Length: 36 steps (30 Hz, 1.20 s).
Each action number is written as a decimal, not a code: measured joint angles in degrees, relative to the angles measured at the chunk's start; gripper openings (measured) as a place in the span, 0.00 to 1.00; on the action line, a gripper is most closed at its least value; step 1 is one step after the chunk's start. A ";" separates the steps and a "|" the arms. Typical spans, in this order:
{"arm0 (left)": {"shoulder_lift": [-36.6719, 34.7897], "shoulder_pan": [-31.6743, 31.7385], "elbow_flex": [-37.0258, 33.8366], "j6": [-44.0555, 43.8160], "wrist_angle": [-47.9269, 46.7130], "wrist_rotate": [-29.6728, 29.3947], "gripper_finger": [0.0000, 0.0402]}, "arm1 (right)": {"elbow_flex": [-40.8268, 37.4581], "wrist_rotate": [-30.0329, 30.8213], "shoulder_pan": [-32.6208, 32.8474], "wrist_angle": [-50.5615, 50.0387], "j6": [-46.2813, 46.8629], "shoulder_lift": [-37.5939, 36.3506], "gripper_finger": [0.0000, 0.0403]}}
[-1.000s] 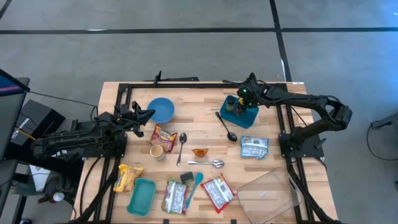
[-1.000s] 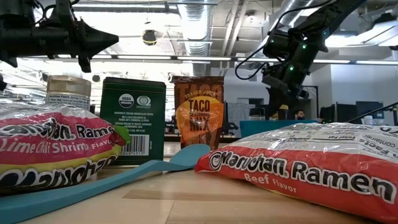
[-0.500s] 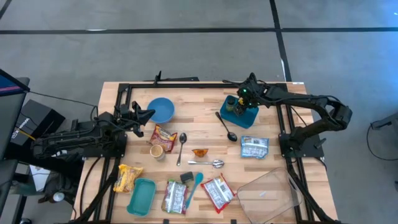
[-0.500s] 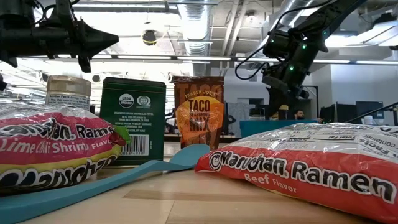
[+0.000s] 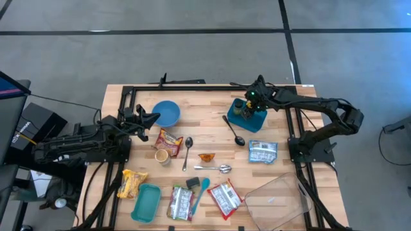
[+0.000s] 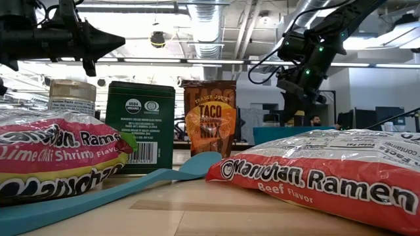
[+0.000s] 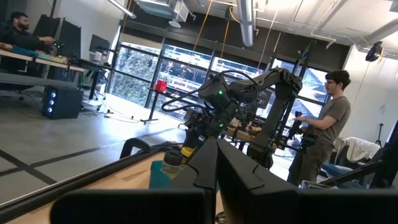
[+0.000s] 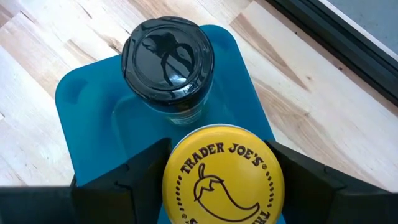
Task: Pick & Place Food Item
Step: Put the yellow seasoning bottle into the blue bin
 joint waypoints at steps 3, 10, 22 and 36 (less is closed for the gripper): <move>0.01 0.00 0.01 0.00 0.02 0.02 0.01 | 0.00 0.00 -0.07 -0.04 0.85 0.00 0.61; 0.01 0.01 0.01 0.00 0.00 0.02 0.01 | 0.00 -1.44 -0.04 0.02 0.51 0.00 0.61; 0.00 0.00 0.00 0.00 0.01 0.02 0.01 | 0.00 -1.46 0.09 -0.19 0.64 -0.01 0.61; 0.01 0.00 0.01 -0.02 0.02 0.02 0.01 | 0.00 -1.60 0.00 -0.18 0.17 -0.07 0.72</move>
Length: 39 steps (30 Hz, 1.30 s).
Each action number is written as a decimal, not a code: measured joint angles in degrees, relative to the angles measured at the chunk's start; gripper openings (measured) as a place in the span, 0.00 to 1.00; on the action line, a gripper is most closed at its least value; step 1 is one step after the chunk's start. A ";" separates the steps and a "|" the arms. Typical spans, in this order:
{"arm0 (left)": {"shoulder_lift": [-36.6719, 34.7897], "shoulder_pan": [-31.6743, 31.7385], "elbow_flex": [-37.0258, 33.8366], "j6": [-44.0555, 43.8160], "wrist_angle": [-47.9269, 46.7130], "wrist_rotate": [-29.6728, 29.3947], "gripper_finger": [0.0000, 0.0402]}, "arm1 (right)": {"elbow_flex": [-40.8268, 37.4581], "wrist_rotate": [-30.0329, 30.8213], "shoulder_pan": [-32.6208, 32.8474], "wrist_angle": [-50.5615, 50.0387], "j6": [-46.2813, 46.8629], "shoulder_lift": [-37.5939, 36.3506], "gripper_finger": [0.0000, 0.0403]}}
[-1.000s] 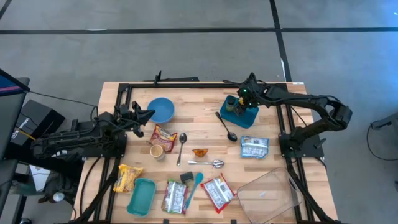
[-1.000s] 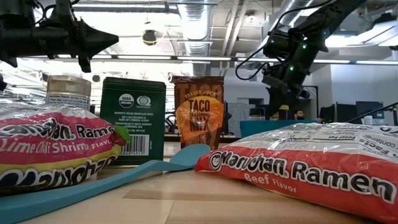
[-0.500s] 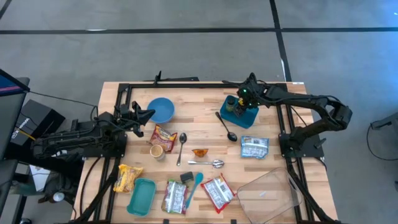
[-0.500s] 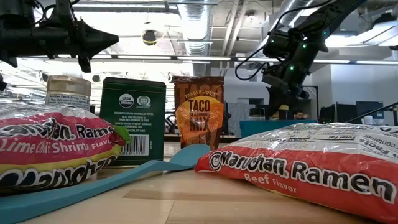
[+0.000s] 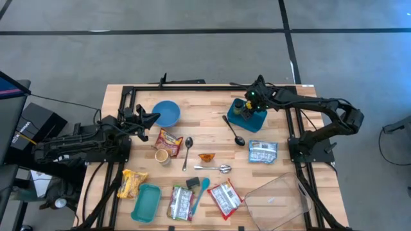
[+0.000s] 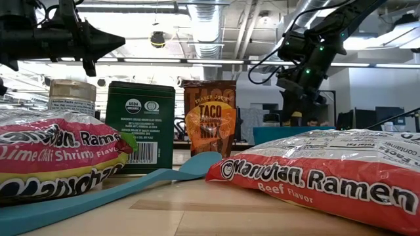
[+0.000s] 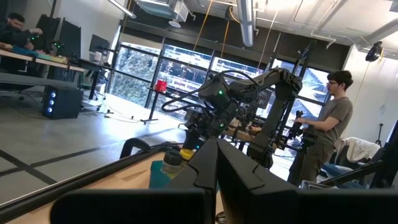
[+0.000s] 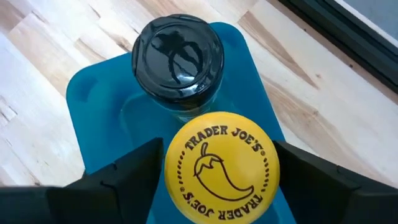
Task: Pick & Place Food Item
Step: Put the yellow seasoning bottle into the blue bin, then put the golden seasoning bottle into the blue bin
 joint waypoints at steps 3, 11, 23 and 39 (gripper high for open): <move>-0.02 0.02 0.00 0.02 -0.01 0.00 0.01 | 0.00 -0.02 0.00 -0.03 -0.68 0.00 0.72; 0.00 0.01 -0.01 0.01 0.00 0.00 0.01 | 2.13 -0.02 0.00 -5.86 -0.87 -0.15 0.72; -0.02 0.00 0.00 0.00 0.78 0.00 0.01 | 8.56 -0.02 0.04 -16.32 -0.42 -0.14 0.72; -0.02 0.00 -0.01 0.00 1.07 0.00 0.01 | 13.89 0.09 1.29 -30.12 2.23 -0.13 0.70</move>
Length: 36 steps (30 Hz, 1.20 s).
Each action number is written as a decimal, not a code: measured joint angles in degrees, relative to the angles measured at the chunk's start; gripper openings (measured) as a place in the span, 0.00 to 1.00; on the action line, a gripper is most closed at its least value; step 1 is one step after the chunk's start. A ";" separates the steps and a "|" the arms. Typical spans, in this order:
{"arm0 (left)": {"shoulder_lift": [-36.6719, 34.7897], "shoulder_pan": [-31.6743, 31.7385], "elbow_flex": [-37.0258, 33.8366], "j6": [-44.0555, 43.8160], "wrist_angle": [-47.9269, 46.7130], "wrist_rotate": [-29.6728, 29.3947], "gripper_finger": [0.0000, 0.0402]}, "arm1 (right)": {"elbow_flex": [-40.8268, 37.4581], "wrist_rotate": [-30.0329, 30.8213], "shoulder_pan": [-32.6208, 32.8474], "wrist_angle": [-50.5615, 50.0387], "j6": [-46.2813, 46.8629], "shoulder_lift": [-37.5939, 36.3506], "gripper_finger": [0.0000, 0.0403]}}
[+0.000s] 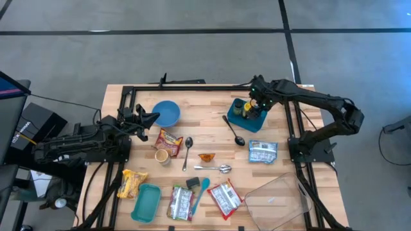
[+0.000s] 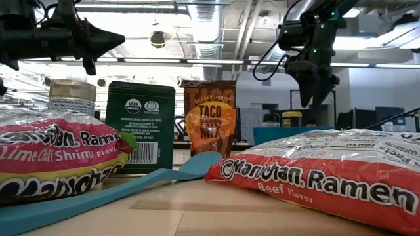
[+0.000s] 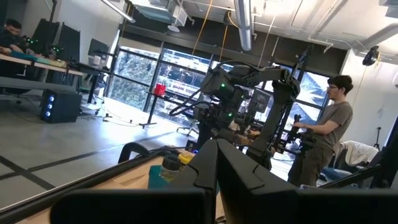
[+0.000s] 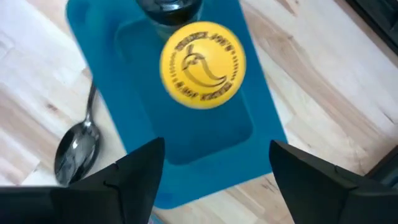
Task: Pick & Place Food Item
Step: Put the golden seasoning bottle into the blue bin
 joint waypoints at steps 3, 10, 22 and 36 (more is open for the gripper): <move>0.00 0.00 -0.01 -0.15 0.00 0.00 0.01 | 0.71 0.02 1.33 -1.22 0.39 -0.88 0.66; 0.00 0.00 0.02 -0.17 0.76 0.00 0.01 | 0.80 4.04 5.55 -1.14 1.90 -6.16 0.52; 0.01 0.00 0.02 -0.17 0.96 0.00 0.01 | -2.69 17.47 17.03 10.55 3.85 -17.23 0.15; 0.01 0.00 0.02 -0.20 0.96 0.02 0.01 | -15.51 20.36 25.55 44.37 -4.60 -18.61 0.02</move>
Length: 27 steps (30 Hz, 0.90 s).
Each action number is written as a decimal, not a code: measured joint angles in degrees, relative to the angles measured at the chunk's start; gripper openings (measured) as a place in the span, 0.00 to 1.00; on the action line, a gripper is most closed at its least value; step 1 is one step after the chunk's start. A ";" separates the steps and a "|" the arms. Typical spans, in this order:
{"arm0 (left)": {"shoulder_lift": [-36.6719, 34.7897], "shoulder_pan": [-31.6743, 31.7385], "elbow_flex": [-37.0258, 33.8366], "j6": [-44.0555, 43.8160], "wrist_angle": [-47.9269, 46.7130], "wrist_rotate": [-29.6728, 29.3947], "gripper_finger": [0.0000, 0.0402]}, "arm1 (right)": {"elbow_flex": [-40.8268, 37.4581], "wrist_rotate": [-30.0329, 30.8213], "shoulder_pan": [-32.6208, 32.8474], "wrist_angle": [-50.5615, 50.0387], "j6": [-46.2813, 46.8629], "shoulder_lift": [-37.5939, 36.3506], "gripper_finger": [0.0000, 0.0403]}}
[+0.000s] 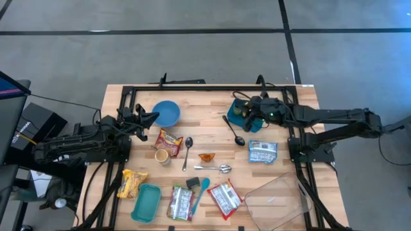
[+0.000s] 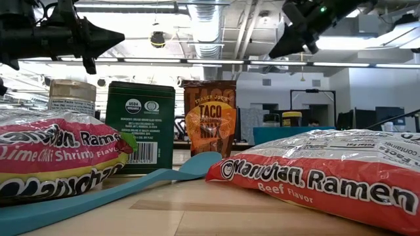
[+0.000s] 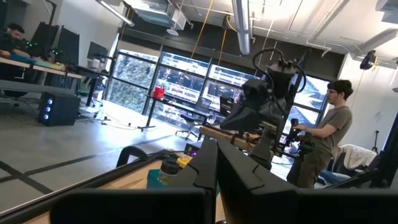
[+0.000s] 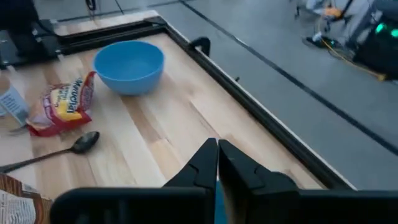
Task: Pick & Place Food Item
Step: Put the golden seasoning bottle into the blue bin
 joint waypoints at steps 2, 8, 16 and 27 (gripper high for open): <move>0.02 0.00 -0.01 0.00 0.44 0.00 0.01 | -1.85 0.01 0.37 4.03 -1.03 0.03 0.02; -0.01 0.00 0.00 0.00 1.18 -0.02 0.01 | -5.92 -0.10 1.33 12.43 -1.50 0.02 0.02; -0.01 0.00 0.00 0.00 1.25 -0.01 0.01 | -7.14 -0.23 1.44 14.41 -1.50 -0.01 0.01; 0.12 -0.01 0.94 -1.73 3.96 5.65 0.01 | -7.14 -0.25 1.29 14.64 -1.50 -0.01 0.01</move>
